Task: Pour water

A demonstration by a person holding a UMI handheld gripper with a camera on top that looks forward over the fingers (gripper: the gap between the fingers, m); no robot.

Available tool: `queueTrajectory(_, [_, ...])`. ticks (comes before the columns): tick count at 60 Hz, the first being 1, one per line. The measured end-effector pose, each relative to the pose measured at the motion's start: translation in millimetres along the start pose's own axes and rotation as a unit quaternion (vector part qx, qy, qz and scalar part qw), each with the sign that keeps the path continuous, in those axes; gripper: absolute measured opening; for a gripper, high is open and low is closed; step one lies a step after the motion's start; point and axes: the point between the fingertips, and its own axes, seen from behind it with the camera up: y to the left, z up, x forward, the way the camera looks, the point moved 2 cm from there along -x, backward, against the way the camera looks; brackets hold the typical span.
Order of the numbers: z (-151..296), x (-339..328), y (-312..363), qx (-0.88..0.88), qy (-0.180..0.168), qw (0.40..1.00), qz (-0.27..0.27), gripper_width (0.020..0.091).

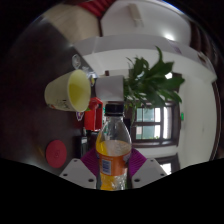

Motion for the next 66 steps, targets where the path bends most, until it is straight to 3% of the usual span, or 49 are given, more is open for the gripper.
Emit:
queueTrajectory(16, [22, 24, -2, -0.223, 0.021, 0.974, -0.036, 0.0351])
queueTrajectory(37, [35, 30, -9, -0.281, 0.017, 0.958, -0.055, 0.0350])
queueTrajectory(46, [31, 25, -10, -0.147, -0.001, 0.988, -0.041, 0.0352])
queueTrajectory(53, [23, 19, -6, 0.062, -0.020, 0.998, 0.021, 0.0349])
queueTrajectory(66, [10, 12, -18, 0.412, -0.061, 0.906, 0.076, 0.0358])
